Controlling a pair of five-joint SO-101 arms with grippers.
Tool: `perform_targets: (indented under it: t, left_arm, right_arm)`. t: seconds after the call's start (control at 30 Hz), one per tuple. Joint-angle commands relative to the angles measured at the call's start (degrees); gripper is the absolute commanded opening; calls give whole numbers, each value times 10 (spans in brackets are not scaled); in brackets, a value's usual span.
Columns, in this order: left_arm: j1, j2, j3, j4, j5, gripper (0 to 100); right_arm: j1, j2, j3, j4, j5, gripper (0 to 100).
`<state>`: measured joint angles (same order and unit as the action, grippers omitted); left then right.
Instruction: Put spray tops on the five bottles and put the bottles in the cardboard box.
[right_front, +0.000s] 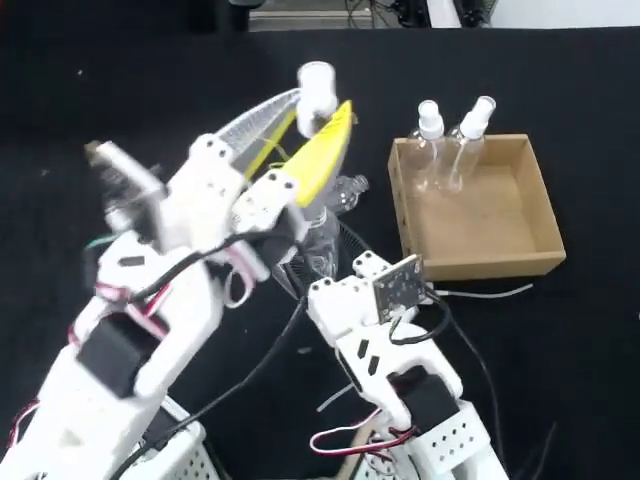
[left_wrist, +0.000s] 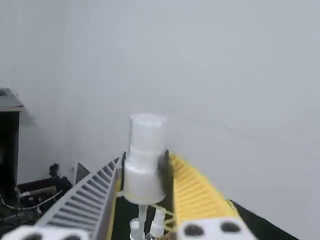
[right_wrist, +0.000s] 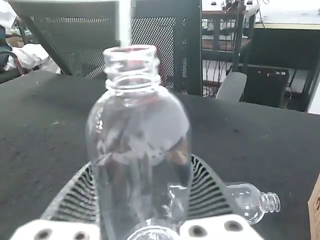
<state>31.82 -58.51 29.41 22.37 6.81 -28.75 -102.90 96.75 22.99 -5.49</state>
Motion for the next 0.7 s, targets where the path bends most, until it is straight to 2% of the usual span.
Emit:
perform_targets:
  t: [0.0,0.13,0.37,0.67]
  left_arm:
    - [13,-69,-33,4,5,30]
    - [17,-87,-7,2,5,30]
    - [13,-17,17,-52,5,30]
    - [12,1,21,-50,5,30]
  right_arm:
    - [-5,-53,-3,-5,1,11]
    - [-6,-53,-3,-5,1,11]
    - [-5,-53,-3,-5,1,11]
    - [-5,-54,-3,-5,1,11]
